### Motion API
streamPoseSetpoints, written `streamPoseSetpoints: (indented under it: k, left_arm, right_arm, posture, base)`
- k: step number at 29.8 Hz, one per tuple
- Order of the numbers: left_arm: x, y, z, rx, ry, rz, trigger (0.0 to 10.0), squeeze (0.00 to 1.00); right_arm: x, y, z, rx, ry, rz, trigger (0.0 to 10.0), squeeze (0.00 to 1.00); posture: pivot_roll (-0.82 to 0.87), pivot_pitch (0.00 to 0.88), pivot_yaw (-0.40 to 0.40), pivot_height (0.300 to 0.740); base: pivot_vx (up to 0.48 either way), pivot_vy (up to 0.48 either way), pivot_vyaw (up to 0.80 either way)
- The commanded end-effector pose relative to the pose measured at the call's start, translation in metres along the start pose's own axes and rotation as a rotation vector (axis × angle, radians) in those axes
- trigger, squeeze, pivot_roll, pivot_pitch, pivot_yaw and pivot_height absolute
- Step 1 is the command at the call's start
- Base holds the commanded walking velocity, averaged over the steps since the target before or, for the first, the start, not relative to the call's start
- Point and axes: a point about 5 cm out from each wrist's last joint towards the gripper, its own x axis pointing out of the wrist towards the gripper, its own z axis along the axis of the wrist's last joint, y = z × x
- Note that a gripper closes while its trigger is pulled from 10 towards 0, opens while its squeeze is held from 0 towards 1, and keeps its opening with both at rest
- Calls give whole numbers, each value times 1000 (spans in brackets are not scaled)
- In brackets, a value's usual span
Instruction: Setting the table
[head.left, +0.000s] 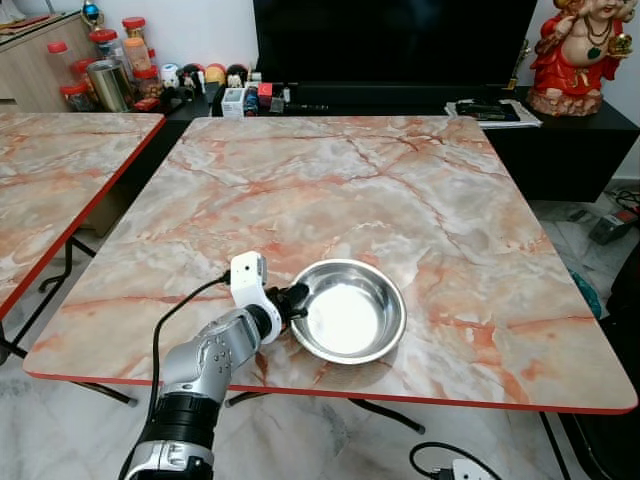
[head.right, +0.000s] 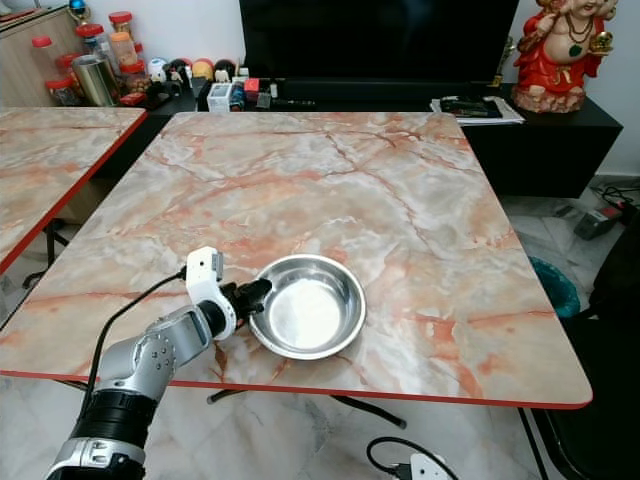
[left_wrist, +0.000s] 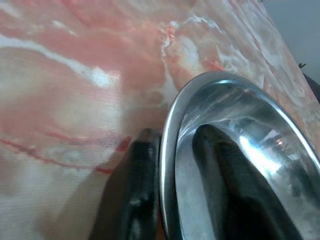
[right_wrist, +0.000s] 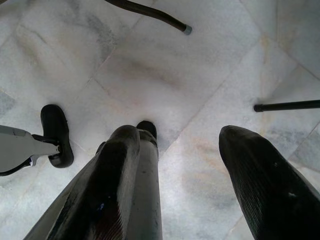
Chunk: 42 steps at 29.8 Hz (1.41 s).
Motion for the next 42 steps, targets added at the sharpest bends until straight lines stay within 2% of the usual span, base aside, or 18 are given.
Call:
streamPoseSetpoints:
  k: [1,12,17,18,19,25,34,37,40,42]
  left_arm:
    - [-2,-2,3,22,-12,-8,10000,1000]
    - [-2,-2,7,32,-24,-12,10000,1000]
    - [-6,2,17,28,-69,13,10000,1000]
    - [-7,3,19,26,-77,19,10000,329]
    - [-9,6,23,21,-92,32,10000,0]
    - [-18,13,41,20,-148,48,10000,0]
    - [-28,7,57,3,-213,9,10000,0]
    - [-35,8,71,37,-303,16,10000,0]
    - [-42,20,90,65,-443,131,10000,0]
    - [-48,23,97,74,-500,168,10000,0]
  right_arm:
    - [1,-1,3,-2,1,0,10000,0]
    - [2,-3,10,-4,-14,-2,10000,0]
    - [2,0,10,-4,-17,0,10000,0]
    - [2,0,10,-3,-17,0,10000,0]
    - [2,1,10,0,-18,0,10000,0]
    - [2,2,11,-1,-23,2,10000,0]
    - [2,1,13,-5,-25,2,10000,0]
    - [2,0,13,-5,-23,0,10000,0]
    - [2,-1,12,-2,-21,-5,10000,0]
    - [2,-2,12,3,-22,-9,10000,0]
  posture:
    - [19,0,22,740]
    - [26,0,15,740]
    - [28,0,13,740]
    - [27,0,12,740]
    - [27,0,11,740]
    - [31,0,2,740]
    - [39,0,-10,740]
    - [40,0,-15,740]
    - [41,0,-16,740]
    - [41,0,-16,740]
  base:
    - [0,0,0]
    - [0,0,0]
    - [0,0,0]
    - [0,0,0]
    - [0,0,0]
    - [0,0,0]
    - [0,0,0]
    - [0,0,0]
    - [0,0,0]
    - [0,0,0]
